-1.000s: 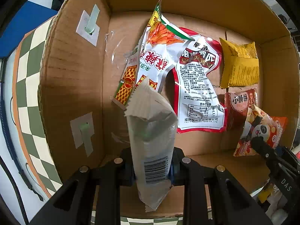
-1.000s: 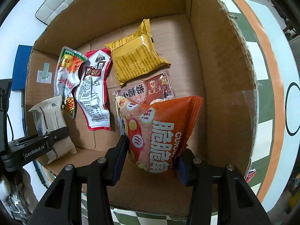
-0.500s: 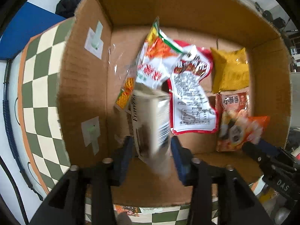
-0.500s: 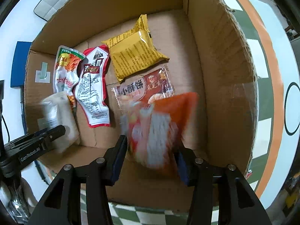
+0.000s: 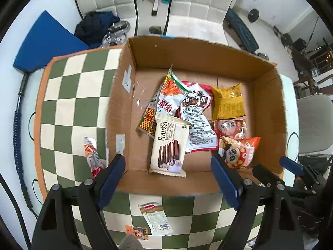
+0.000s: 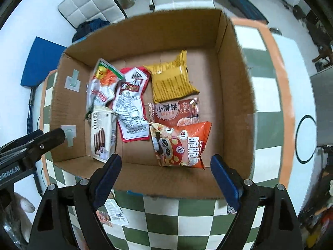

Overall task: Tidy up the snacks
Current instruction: 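Move both open grippers back over the table toward the remaining packets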

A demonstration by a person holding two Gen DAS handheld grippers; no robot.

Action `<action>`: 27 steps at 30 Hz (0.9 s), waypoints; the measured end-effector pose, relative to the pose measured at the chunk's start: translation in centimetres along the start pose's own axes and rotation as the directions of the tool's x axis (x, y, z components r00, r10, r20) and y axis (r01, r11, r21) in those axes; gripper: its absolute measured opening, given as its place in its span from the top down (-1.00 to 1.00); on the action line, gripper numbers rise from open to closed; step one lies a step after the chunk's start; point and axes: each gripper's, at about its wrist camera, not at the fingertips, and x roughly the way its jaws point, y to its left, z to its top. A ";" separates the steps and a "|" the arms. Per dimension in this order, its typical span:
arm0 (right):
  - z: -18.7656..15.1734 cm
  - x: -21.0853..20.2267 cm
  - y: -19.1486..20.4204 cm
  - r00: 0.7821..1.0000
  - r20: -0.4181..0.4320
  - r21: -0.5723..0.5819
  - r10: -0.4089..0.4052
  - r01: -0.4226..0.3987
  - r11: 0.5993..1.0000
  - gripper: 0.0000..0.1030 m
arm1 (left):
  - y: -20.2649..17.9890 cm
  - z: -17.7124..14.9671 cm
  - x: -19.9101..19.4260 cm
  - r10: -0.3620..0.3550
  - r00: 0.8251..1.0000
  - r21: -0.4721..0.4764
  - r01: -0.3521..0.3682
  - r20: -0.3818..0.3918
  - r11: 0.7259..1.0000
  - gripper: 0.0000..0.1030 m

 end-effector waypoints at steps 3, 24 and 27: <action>-0.9 -1.9 0.2 0.999 0.049 -0.010 -0.012 0.013 1.000 -0.79 | 0.1 -1.8 -1.3 0.010 0.999 0.008 -0.010 0.043 1.000 -0.63; -10.3 -14.0 1.7 0.952 0.304 -0.040 -0.020 0.033 0.999 -0.90 | 0.1 -10.3 -9.6 0.050 0.961 0.007 -0.054 0.273 0.999 -0.87; -10.9 -14.3 1.7 0.952 0.305 -0.032 -0.005 0.015 0.999 -0.90 | -0.1 -11.0 -10.2 0.047 0.957 0.014 -0.053 0.285 0.998 -0.87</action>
